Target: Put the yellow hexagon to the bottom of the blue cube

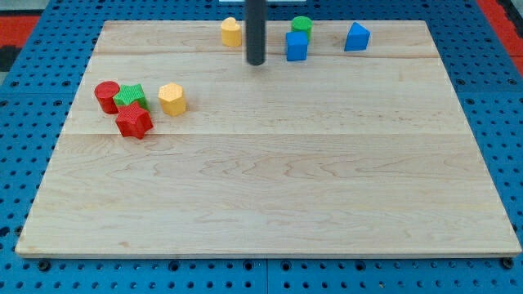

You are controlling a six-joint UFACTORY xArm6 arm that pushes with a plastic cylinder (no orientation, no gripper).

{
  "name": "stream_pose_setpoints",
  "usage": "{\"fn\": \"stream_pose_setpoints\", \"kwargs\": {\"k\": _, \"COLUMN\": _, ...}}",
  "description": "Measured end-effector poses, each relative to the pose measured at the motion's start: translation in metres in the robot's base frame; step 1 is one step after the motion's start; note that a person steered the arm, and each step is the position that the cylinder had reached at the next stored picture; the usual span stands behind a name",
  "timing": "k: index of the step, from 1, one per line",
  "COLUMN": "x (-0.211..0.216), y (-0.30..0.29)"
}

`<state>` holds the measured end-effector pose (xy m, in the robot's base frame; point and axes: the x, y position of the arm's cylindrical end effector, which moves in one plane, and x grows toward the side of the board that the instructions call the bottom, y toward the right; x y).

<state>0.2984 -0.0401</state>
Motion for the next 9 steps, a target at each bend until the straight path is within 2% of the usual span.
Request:
{"fn": "stream_pose_setpoints", "kwargs": {"k": 1, "x": -0.013, "y": -0.092}}
{"fn": "stream_pose_setpoints", "kwargs": {"k": 2, "x": 0.018, "y": -0.141}}
{"fn": "stream_pose_setpoints", "kwargs": {"k": 4, "x": 0.089, "y": -0.120}}
{"fn": "stream_pose_setpoints", "kwargs": {"k": 5, "x": 0.107, "y": -0.107}}
{"fn": "stream_pose_setpoints", "kwargs": {"k": 6, "x": 0.082, "y": -0.066}}
{"fn": "stream_pose_setpoints", "kwargs": {"k": 7, "x": 0.087, "y": -0.031}}
{"fn": "stream_pose_setpoints", "kwargs": {"k": 8, "x": 0.107, "y": -0.044}}
{"fn": "stream_pose_setpoints", "kwargs": {"k": 9, "x": 0.085, "y": -0.034}}
